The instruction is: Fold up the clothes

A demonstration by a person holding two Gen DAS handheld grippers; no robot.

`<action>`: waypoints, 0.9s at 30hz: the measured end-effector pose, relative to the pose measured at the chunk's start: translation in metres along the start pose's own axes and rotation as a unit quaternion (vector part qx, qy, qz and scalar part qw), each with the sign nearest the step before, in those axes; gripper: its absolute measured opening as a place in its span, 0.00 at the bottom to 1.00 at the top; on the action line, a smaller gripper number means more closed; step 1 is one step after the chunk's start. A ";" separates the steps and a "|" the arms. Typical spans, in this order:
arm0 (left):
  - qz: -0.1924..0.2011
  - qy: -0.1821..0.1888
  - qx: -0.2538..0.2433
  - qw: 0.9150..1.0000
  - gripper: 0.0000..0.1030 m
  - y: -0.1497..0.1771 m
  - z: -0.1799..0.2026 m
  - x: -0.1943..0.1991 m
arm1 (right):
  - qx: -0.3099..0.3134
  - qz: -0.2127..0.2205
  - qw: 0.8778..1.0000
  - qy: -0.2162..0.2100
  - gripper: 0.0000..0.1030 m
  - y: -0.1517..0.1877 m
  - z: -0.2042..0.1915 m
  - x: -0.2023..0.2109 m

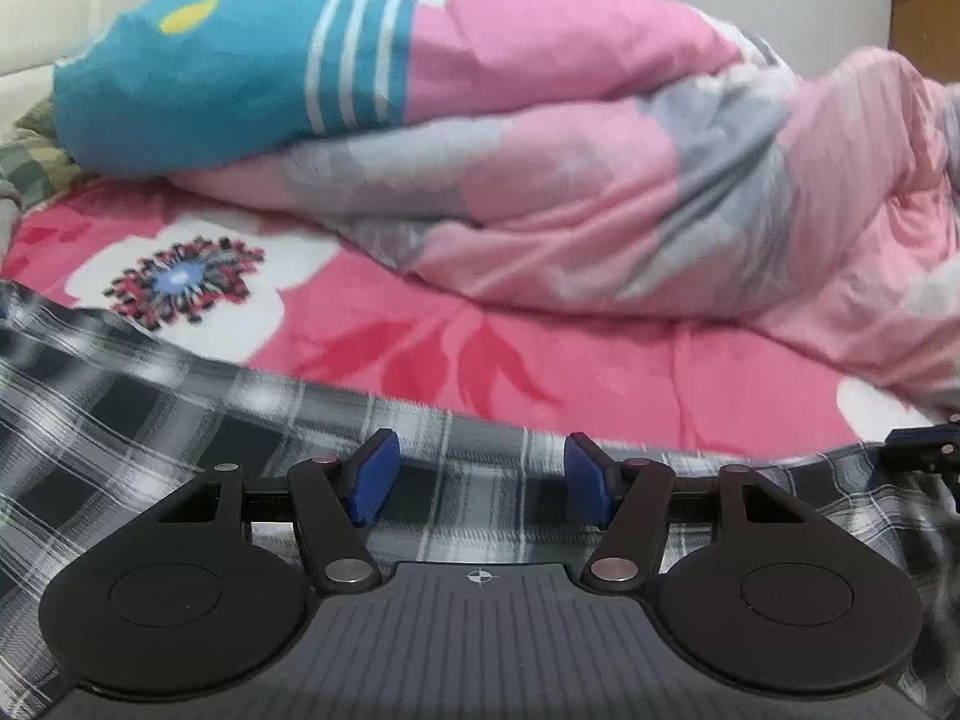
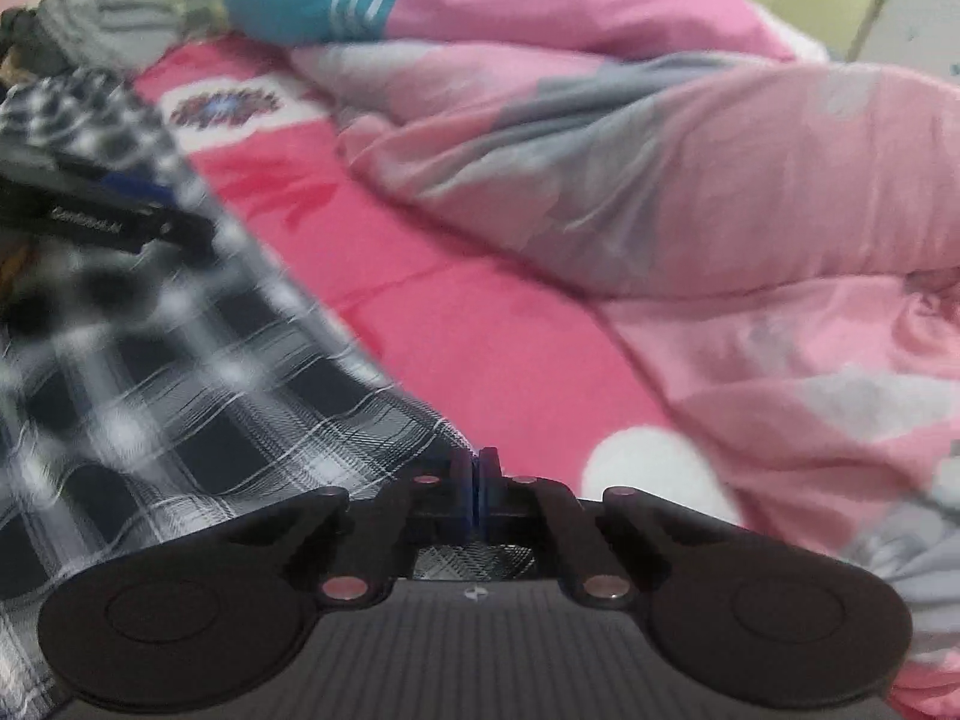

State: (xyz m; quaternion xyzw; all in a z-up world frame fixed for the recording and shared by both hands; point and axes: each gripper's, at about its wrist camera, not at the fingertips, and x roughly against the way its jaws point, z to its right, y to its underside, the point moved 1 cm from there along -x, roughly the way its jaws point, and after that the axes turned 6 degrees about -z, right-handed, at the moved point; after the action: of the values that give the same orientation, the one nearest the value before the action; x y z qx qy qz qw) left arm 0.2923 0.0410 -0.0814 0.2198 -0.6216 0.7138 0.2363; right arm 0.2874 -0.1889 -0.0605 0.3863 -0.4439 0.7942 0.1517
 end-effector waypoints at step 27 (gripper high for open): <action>-0.038 0.073 -0.141 0.987 0.59 -0.003 0.104 -0.003 | -0.118 -0.017 0.986 0.112 0.41 0.120 0.064 0.103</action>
State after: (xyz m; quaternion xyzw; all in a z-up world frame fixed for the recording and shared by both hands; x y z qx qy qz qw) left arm 0.2988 -0.0616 -0.0678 0.1550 -0.6883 0.6235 0.3368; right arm 0.1802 -0.3189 -0.0340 0.2817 -0.5083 0.7716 0.2586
